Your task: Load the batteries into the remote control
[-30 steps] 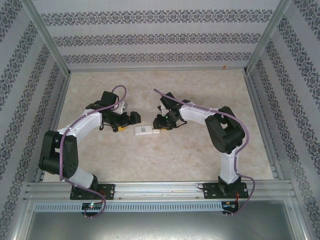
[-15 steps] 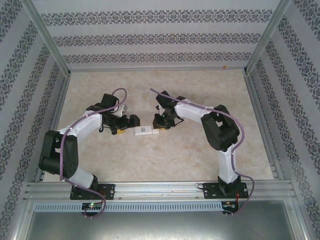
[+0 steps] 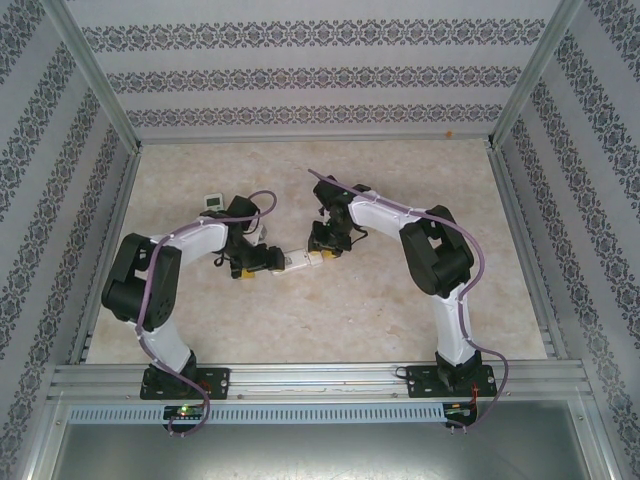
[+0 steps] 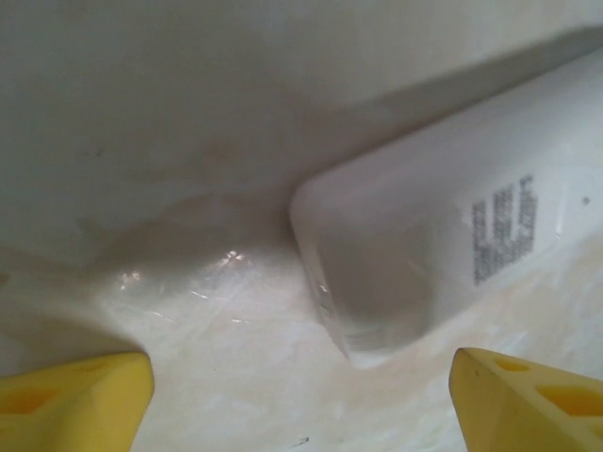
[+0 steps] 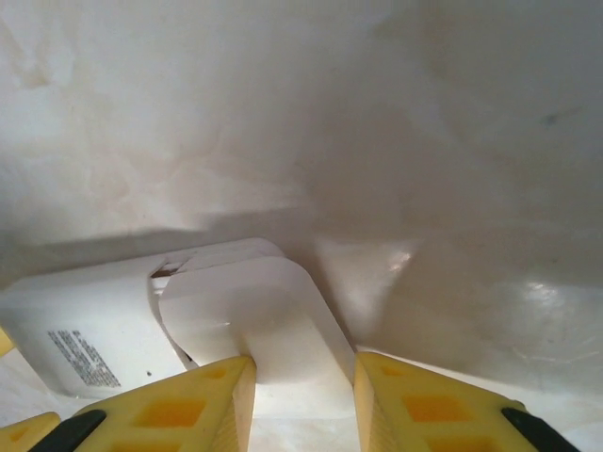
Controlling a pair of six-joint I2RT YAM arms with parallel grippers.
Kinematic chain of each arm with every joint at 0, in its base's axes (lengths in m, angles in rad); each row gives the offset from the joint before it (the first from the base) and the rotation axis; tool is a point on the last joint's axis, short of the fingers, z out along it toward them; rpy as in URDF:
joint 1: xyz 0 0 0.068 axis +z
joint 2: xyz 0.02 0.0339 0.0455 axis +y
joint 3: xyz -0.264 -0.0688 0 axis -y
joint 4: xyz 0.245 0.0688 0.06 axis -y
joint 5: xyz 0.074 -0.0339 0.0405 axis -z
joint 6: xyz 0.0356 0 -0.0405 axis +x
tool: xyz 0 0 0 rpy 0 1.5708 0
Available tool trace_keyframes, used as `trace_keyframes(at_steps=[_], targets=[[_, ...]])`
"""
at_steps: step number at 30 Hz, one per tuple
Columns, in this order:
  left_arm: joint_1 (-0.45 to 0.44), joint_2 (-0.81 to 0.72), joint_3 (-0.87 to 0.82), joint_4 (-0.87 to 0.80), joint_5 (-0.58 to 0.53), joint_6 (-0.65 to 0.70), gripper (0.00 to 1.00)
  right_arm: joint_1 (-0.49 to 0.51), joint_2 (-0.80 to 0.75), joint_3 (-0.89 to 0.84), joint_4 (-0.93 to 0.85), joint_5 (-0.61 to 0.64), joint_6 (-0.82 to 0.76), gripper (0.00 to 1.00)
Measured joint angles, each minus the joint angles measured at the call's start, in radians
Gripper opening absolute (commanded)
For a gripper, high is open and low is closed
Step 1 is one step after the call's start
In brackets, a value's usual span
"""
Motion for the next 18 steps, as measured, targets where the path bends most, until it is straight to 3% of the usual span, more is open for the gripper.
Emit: trace_keyframes(at_steps=[7,18], targets=[[-0.001,0.072,0.088,-0.11,-0.033,0.021,0.63,-0.021,0.0,0.005,-0.007,-0.003,0.03,0.39],[-0.006,0.1,0.127,-0.148,-0.041,0.064,0.62,-0.03,0.055,0.091,-0.031,0.006,0.028,0.36]])
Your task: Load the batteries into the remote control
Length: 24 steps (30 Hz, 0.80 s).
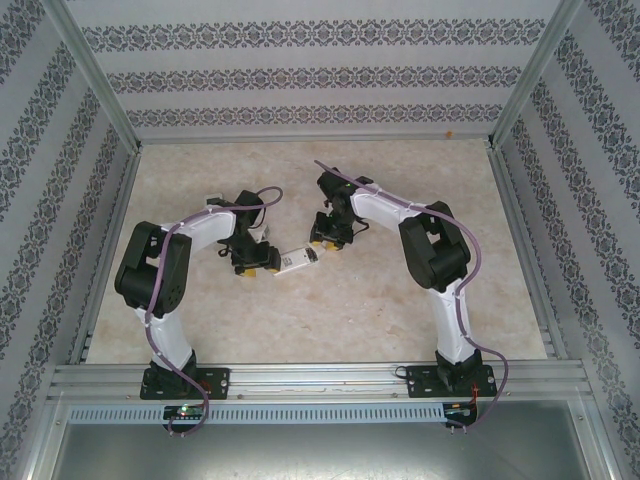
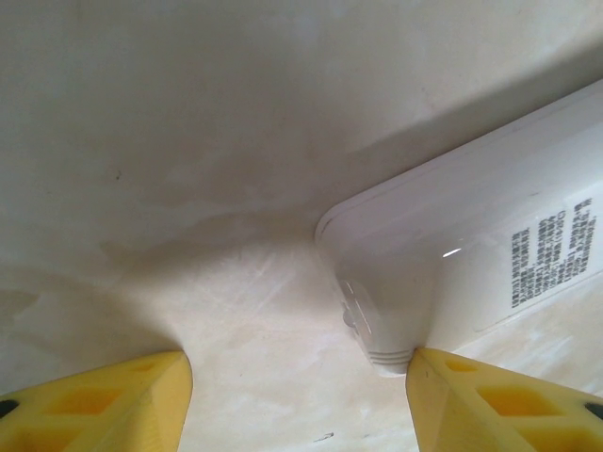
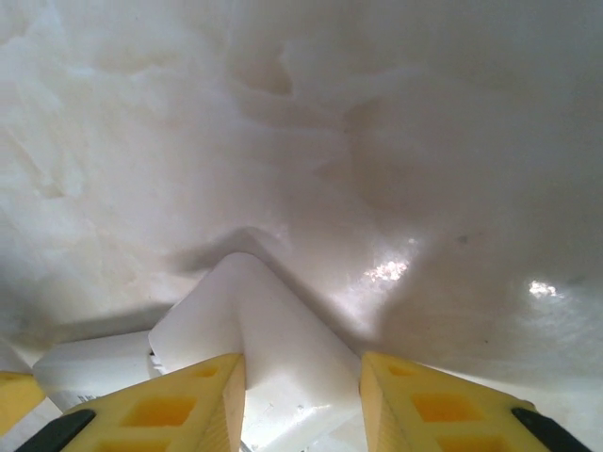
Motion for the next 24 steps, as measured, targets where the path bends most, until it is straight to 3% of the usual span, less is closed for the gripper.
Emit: trace_keyframes(at_steps=[7,24], targets=[[0.0,0.004,0.003,-0.002,0.005,0.001,0.62,0.005,-0.018,-0.036,0.016,0.003,-0.001,0.33],[0.0,0.003,0.001,0.019,0.019,-0.057,0.57,0.035,-0.128,-0.182,0.016,0.035,0.015,0.37]])
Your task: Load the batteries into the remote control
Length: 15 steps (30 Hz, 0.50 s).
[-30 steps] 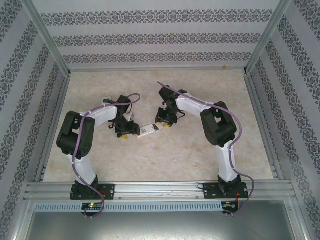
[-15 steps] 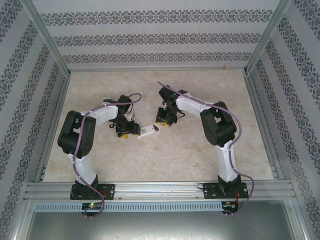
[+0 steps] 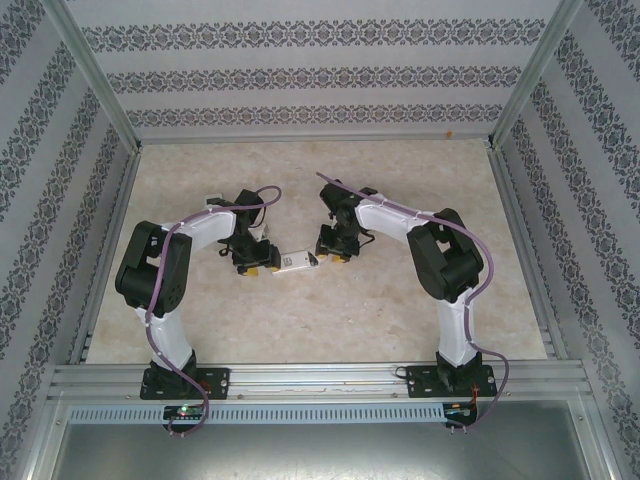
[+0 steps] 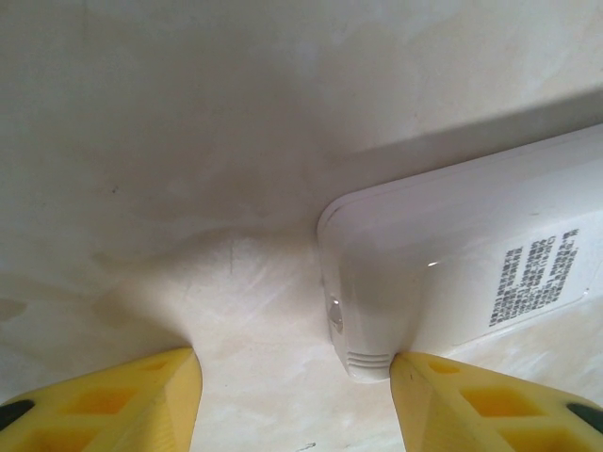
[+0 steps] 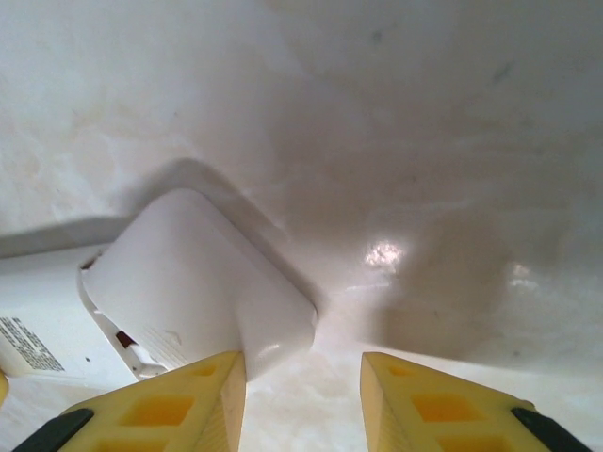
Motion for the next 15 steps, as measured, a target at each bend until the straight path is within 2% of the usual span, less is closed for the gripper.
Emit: trace_keyframes(at_steps=[5,9,15], targets=[[0.0,0.0,0.0,0.002,0.0,-0.003,0.57,0.006,-0.018,-0.009,0.0,-0.003,0.011,0.39],[0.0,-0.002,-0.001,0.004,0.001,-0.003,0.57,0.006,-0.056,-0.003,0.001,-0.003,-0.037,0.47],[0.0,-0.004,-0.003,0.006,0.0,-0.002,0.58,-0.009,-0.03,0.087,0.003,-0.037,-0.175,0.63]])
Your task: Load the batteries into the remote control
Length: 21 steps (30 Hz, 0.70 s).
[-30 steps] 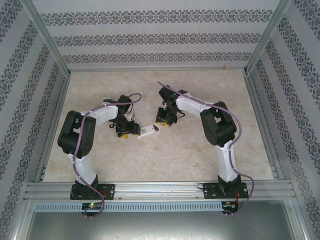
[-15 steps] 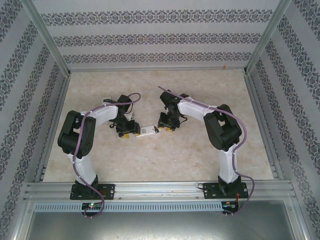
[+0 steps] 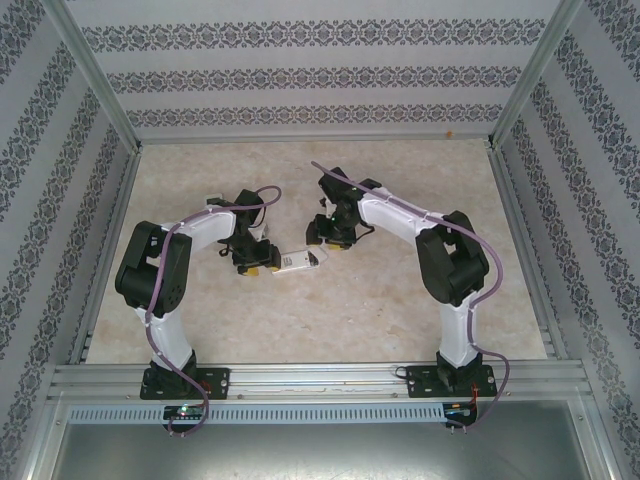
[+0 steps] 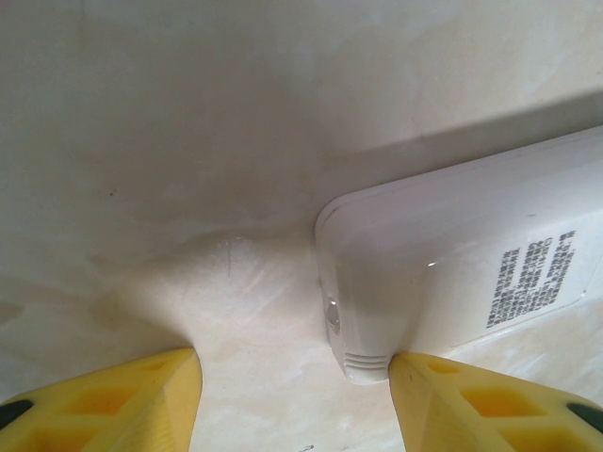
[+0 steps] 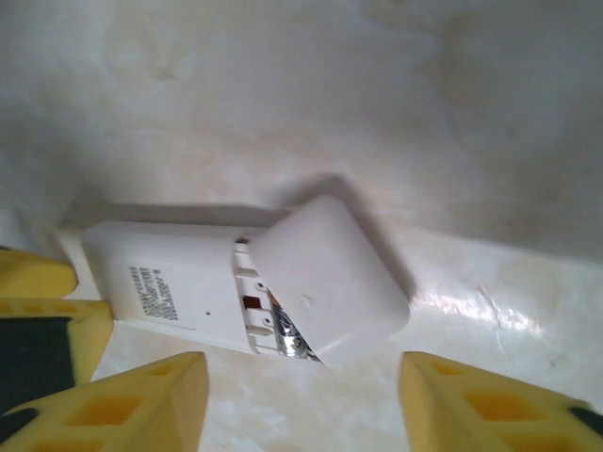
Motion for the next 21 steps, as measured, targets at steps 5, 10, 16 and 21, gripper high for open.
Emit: trace_keyframes(at_steps=[5,10,16,21], targets=[[0.0,-0.003,-0.004,0.006,0.0,0.0,0.59,-0.013,0.059,0.034,0.003,-0.035,-0.105,0.66],[0.0,-0.003,-0.005,0.006,0.0,0.0,0.59,-0.019,0.108,0.044,-0.005,-0.066,-0.173,0.64],[0.0,-0.003,-0.005,0.006,0.0,0.0,0.59,-0.019,0.129,0.046,-0.003,-0.093,-0.214,0.57],[0.0,-0.003,-0.005,0.006,0.0,0.0,0.59,-0.02,0.147,0.047,-0.003,-0.114,-0.231,0.55]])
